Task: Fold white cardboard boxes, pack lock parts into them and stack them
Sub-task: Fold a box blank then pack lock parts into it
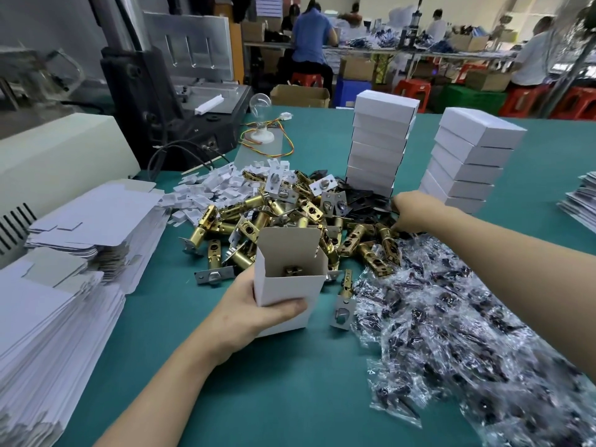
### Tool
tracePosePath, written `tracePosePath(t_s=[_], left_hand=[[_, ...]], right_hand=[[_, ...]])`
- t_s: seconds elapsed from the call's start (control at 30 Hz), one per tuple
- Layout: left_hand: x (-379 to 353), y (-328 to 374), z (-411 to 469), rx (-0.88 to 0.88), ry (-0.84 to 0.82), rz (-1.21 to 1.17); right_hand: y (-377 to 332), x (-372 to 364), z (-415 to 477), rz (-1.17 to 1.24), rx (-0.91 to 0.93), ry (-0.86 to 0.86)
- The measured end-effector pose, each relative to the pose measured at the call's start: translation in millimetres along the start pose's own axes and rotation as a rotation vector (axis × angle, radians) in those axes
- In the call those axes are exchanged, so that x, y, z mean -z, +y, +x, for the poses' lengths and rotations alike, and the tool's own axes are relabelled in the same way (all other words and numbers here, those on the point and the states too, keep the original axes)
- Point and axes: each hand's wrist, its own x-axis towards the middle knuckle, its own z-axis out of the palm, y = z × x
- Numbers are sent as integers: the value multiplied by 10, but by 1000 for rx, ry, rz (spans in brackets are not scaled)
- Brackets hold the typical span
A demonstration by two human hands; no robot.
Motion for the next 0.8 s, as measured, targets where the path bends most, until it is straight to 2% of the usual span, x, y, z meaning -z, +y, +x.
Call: tracePosePath(t_s=[0.4, 0.57, 0.8], left_hand=[[14, -36, 2, 43, 14, -6], [11, -38, -1, 44, 12, -16], [12, -39, 1, 47, 15, -27]], right_hand=[[126, -71, -27, 190, 70, 73], [177, -127, 17, 220, 95, 50], [130, 5, 122, 248, 74, 133]])
